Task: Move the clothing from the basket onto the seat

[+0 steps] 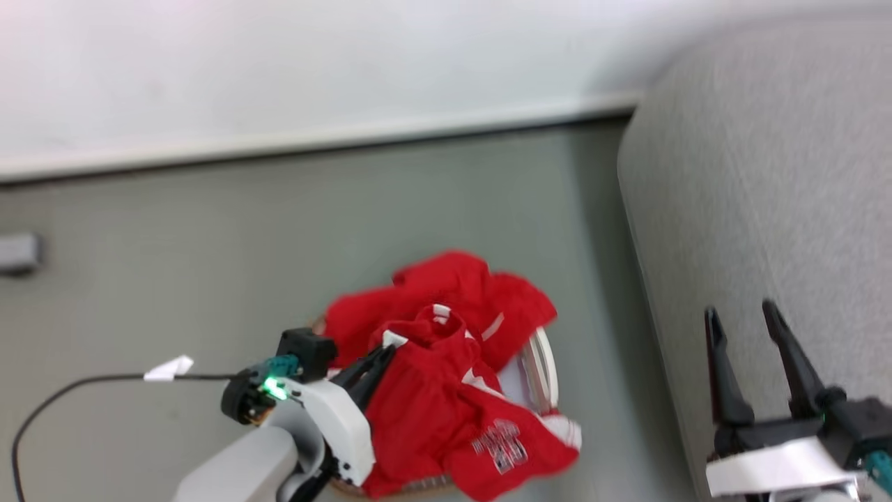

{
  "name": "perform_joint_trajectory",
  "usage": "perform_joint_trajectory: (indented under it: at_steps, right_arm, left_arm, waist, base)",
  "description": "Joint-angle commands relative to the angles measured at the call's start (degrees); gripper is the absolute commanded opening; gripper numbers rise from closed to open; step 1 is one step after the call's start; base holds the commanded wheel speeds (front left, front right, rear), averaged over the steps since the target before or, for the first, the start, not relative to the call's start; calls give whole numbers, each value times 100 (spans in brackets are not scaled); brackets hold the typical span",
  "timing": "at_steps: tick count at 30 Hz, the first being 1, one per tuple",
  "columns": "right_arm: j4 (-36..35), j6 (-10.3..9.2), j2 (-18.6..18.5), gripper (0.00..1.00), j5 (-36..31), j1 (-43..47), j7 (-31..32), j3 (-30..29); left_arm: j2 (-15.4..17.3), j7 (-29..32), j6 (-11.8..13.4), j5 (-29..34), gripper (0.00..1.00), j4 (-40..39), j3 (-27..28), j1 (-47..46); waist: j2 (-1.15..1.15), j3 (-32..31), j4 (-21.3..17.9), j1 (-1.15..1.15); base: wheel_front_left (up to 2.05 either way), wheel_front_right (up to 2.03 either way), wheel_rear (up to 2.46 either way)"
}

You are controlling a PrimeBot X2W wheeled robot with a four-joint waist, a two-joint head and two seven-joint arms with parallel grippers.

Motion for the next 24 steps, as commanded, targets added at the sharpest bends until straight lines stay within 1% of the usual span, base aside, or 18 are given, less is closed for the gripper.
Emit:
perform_joint_trajectory:
  at_steps: [1, 5, 13, 20, 24]
  right_arm:
    - [59, -12, -26, 100, -34, 183, 4, -62]
    - [136, -12, -24, 100, -105, 469, 4, -111]
    - [257, -12, -26, 100, -186, 971, 4, -157]
    - [286, -12, -24, 100, -150, 1255, 4, -132]
    - [297, -12, -27, 100, -180, 1359, 4, -10]
  left_arm:
    - [1, -9, 79, 123, 0, -205, 176, 234]
    - [8, -8, 254, 282, 0, -742, 657, 716]
    - [-7, -10, 506, 768, 0, -1610, 1541, 1633]
    - [33, -10, 529, 1072, 0, -2058, 2034, 2077]
    - [37, -9, 513, 1038, 0, -2223, 2213, 2259]
  waist:
    - [0, -707, 275, 1]
    - [0, -1191, 365, 1]
    - [0, -1980, 386, 1]
    - [0, -2361, 370, 1]
    - [0, -2547, 359, 1]
  base:
    - [0, 0, 0]
    - [0, 0, 0]
    - [0, 0, 0]
    - [0, 0, 0]
    - [0, 0, 0]
